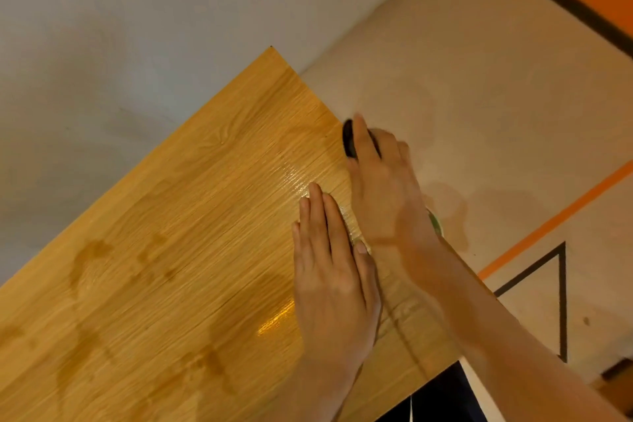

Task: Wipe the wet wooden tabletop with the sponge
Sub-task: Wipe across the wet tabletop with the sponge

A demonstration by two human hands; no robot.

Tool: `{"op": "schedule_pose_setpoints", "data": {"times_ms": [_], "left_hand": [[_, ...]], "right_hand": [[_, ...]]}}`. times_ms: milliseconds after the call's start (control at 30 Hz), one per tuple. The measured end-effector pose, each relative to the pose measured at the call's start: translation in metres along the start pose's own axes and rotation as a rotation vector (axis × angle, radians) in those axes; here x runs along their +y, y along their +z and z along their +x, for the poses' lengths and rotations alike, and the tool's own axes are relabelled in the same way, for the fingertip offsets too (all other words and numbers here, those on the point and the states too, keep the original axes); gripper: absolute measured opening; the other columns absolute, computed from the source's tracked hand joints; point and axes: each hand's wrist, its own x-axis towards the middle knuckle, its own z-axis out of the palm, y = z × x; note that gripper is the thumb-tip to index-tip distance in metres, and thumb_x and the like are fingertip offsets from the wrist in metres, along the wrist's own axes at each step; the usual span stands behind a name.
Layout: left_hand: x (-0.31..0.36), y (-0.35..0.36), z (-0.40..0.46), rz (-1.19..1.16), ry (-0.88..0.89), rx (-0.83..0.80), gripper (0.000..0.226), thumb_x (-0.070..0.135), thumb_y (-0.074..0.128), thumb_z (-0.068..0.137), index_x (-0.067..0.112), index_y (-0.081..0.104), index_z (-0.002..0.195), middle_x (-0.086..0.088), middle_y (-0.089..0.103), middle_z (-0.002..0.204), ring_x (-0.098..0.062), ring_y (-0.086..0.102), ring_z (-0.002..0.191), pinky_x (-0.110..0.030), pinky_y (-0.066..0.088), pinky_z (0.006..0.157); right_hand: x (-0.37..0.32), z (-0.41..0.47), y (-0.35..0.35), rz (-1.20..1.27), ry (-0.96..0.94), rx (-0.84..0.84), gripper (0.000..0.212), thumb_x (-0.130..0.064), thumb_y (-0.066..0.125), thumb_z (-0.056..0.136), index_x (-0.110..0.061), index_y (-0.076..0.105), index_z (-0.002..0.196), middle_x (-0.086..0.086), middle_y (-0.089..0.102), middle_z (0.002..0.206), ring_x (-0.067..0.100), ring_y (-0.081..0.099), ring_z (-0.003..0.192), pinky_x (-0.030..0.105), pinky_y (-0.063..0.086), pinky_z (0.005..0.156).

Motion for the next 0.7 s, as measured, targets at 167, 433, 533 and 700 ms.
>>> {"op": "schedule_pose_setpoints", "data": {"times_ms": [167, 433, 533, 700], "left_hand": [[-0.004, -0.018, 0.011, -0.349, -0.084, -0.054, 0.059, 0.027, 0.037, 0.107, 0.015, 0.015, 0.161, 0.011, 0.005, 0.17, -0.011, 0.005, 0.157, -0.038, 0.007, 0.127], [-0.073, -0.04, 0.126, -0.213, -0.162, 0.004, 0.056, 0.027, 0.034, 0.107, 0.011, 0.023, 0.159, 0.003, 0.015, 0.168, -0.004, 0.009, 0.155, -0.039, 0.005, 0.128], [-0.083, -0.037, 0.143, -0.117, -0.145, 0.007, 0.054, 0.025, 0.031, 0.108, 0.009, 0.021, 0.159, -0.001, 0.014, 0.169, -0.009, 0.009, 0.156, -0.04, 0.007, 0.128], [-0.081, -0.03, 0.141, -0.076, -0.115, 0.04, 0.052, 0.018, 0.033, 0.108, 0.005, 0.023, 0.158, -0.004, 0.016, 0.168, -0.014, 0.012, 0.156, -0.045, 0.014, 0.127]], "right_hand": [[0.012, 0.029, -0.024, 0.653, 0.152, -0.195, 0.055, -0.032, 0.057, 0.095, -0.033, 0.035, 0.146, -0.01, 0.049, 0.142, 0.006, 0.048, 0.128, 0.017, 0.037, 0.102], [0.066, -0.009, -0.035, 1.155, 0.391, -0.422, 0.054, -0.046, 0.055, 0.079, -0.028, 0.059, 0.13, -0.014, 0.064, 0.127, 0.003, 0.056, 0.122, 0.034, 0.035, 0.113], [0.056, 0.027, -0.017, 1.2, 0.366, -0.481, 0.056, -0.05, 0.055, 0.085, -0.023, 0.056, 0.134, -0.005, 0.062, 0.131, 0.012, 0.053, 0.127, 0.042, 0.029, 0.116], [0.018, 0.103, -0.001, 1.196, 0.183, -0.489, 0.039, -0.031, 0.043, 0.101, -0.02, 0.049, 0.139, -0.002, 0.058, 0.136, 0.011, 0.053, 0.127, 0.036, 0.033, 0.116]]}}
